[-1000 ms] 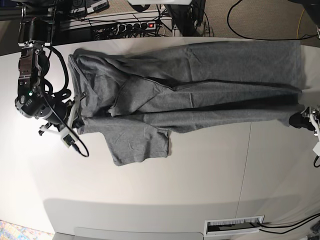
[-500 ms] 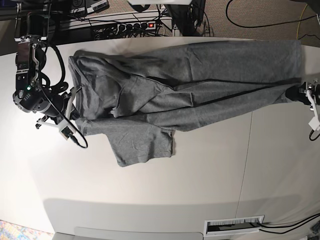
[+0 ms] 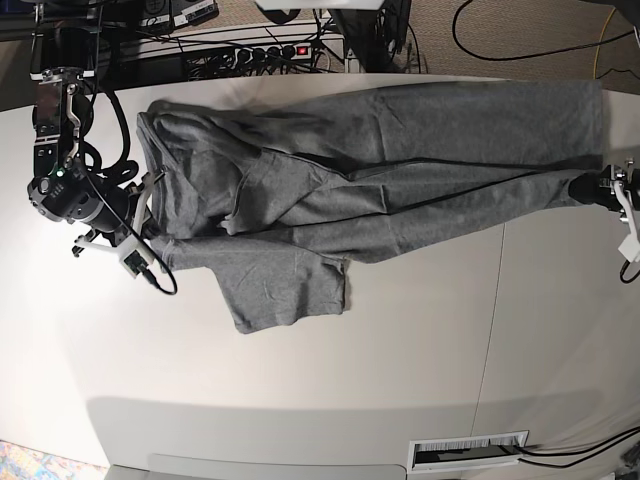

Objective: Fold the T-shirt properly
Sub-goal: 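Drag the gripped fabric with the right gripper toward the robot base, then pull the bunched shirt end with the right gripper to straighten the strip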

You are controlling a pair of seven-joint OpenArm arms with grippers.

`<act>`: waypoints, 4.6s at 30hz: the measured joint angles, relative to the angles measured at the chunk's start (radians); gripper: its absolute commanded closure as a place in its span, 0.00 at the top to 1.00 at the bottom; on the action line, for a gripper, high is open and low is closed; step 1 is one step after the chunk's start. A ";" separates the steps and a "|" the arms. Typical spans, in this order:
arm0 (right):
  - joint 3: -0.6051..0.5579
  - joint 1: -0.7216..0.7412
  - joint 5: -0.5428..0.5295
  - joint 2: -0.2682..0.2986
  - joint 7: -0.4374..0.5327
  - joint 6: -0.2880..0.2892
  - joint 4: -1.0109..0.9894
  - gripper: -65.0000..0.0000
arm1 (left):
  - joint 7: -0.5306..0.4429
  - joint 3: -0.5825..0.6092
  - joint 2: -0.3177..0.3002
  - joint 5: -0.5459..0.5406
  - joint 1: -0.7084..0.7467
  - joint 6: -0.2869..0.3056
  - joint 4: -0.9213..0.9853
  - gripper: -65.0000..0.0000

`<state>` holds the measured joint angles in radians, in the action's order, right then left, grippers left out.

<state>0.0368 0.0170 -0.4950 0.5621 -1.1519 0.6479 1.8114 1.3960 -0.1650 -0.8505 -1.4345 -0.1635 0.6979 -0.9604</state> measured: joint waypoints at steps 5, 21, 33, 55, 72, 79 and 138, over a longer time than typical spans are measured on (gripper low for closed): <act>0.001 0.002 0.042 -0.041 0.104 0.004 0.000 0.38 | 0.000 0.000 0.000 -0.001 0.000 0.000 0.000 0.00; -0.284 0.005 0.668 -0.091 0.415 0.013 -0.001 0.44 | 0.000 0.000 0.000 -0.011 0.000 0.000 0.000 0.00; -0.348 0.060 0.820 -0.089 0.396 0.011 -0.003 0.44 | 0.000 0.000 0.000 -0.010 0.000 0.000 -0.001 0.00; -0.340 0.063 0.737 -0.062 0.190 0.003 0.043 0.00 | 0.000 0.000 0.000 -0.018 0.000 0.000 -0.001 0.00; 0.047 -0.160 0.402 -0.064 0.146 0.007 0.280 0.00 | -0.001 0.000 -0.084 -0.033 0.000 0.000 -0.002 0.00; 0.063 -0.229 0.396 -0.064 0.129 0.007 0.288 0.00 | 0.000 0.000 -0.084 -0.033 0.002 0.000 -0.002 0.00; 0.059 0.164 0.127 -0.363 0.343 -0.019 -0.438 0.35 | -0.001 0.000 -0.087 -0.029 0.135 0.000 -0.003 0.10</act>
<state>0.0956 0.1806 -0.3676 0.1993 -0.8089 0.6289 1.3731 1.3952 -0.1646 -0.9371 -1.4639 -0.0280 0.6975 -0.9630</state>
